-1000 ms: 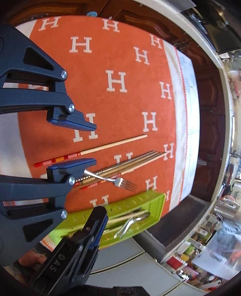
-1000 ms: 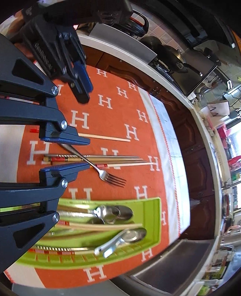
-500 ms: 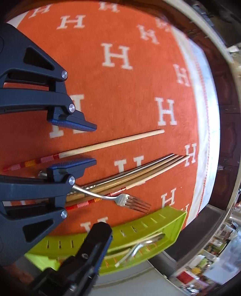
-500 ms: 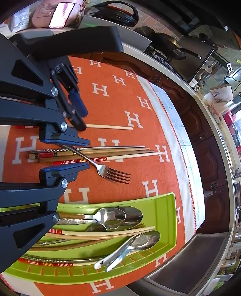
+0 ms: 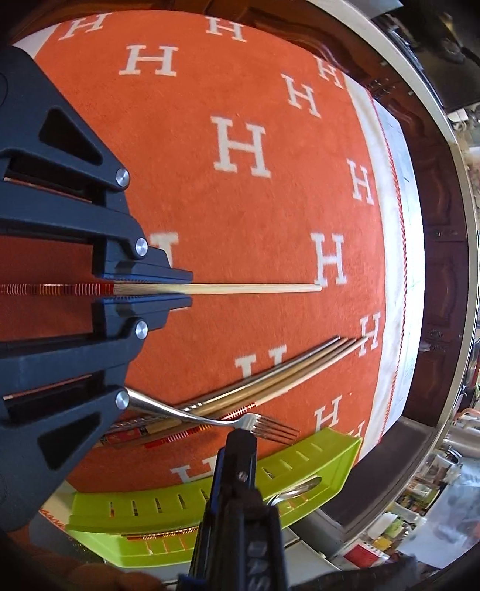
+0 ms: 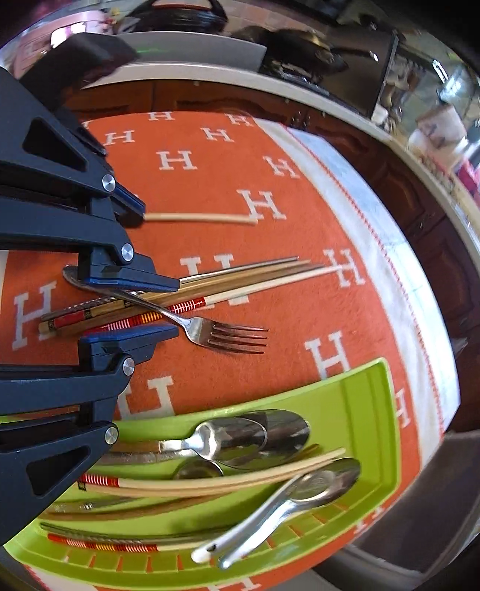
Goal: Organize utensils
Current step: 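Move both tools back over the cloth and grasp a red-banded chopstick with the left tool, then grasp the steel fork with the right tool while the left tool holds the chopstick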
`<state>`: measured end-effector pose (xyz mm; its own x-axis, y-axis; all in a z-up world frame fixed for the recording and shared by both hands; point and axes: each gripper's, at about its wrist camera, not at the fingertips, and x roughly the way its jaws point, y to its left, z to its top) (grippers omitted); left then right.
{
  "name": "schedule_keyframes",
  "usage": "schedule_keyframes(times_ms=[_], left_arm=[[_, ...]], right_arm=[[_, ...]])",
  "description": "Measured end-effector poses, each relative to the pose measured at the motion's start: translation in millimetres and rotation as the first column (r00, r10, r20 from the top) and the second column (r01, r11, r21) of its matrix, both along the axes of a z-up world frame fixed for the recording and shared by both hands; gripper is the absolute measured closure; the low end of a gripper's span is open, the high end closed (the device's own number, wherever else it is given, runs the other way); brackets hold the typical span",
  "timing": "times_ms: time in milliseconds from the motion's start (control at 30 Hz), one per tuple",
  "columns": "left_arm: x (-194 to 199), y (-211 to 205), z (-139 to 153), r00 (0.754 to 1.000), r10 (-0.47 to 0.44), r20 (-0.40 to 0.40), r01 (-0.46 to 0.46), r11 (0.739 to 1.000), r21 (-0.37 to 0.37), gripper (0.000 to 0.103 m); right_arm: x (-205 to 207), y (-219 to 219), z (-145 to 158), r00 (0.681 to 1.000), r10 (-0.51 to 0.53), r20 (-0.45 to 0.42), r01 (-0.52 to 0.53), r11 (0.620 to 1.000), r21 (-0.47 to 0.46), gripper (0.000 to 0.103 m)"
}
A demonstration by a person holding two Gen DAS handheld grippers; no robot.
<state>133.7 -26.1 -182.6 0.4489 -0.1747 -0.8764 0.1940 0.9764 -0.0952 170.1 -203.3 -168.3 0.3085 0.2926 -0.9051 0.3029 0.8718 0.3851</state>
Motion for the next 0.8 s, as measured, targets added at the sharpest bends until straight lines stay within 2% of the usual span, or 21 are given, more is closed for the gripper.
schedule_keyframes(times_ms=[200,267,433,600,800], left_arm=[[-7.4,23.8,5.8,1.0,0.015,-0.003,-0.015,0.998,-0.061,0.1],[-7.9,30.9,5.9,1.0,0.027,-0.008,-0.027,0.996,-0.081,0.1],[-7.6,45.3,6.6,0.999,0.044,-0.012,-0.045,0.993,-0.112,0.1],[-5.7,50.0,3.5,0.998,0.045,-0.032,-0.049,0.99,-0.135,0.1],[-7.4,47.3,3.9,0.999,0.033,-0.035,-0.038,0.989,-0.143,0.1]], right_arm=[[18.2,8.6,-18.4,0.995,-0.076,-0.06,0.073,0.996,-0.046,0.084],[22.0,11.6,-23.7,0.993,-0.098,-0.07,0.094,0.993,-0.067,0.09],[27.2,14.7,-30.1,0.986,-0.147,-0.08,0.138,0.985,-0.101,0.094],[38.2,27.5,-30.0,0.988,-0.124,-0.091,0.107,0.979,-0.175,0.094],[40.0,48.5,-28.2,0.997,-0.072,-0.043,0.06,0.973,-0.221,0.095]])
